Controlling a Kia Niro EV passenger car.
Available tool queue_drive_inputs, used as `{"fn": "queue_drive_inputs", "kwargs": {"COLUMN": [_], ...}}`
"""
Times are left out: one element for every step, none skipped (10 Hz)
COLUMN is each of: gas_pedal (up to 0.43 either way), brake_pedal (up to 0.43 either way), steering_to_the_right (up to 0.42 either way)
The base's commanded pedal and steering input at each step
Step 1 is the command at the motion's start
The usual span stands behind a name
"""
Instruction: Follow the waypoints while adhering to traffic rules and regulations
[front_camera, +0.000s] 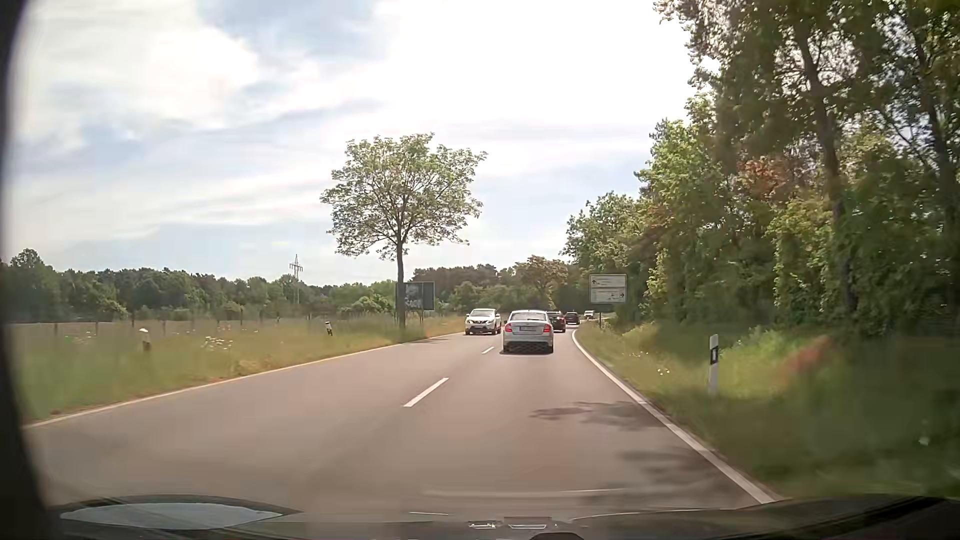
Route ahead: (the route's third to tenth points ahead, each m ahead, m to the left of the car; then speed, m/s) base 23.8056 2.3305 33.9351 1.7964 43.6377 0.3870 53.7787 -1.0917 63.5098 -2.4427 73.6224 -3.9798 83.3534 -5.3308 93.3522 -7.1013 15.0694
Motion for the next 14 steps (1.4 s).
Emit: {"fn": "queue_drive_inputs", "kwargs": {"gas_pedal": [0.138,0.138,0.138,0.138,0.138,0.138,0.138,0.15,0.157,0.157,0.157,0.169,0.169,0.169], "brake_pedal": [0.0,0.0,0.0,0.0,0.0,0.0,0.0,0.0,0.0,0.0,0.0,0.0,0.0,0.0], "steering_to_the_right": [0.013,0.013,0.012,0.012,0.012,0.012,0.012,0.012,0.012,0.012,0.012,0.012,0.012,0.012]}}
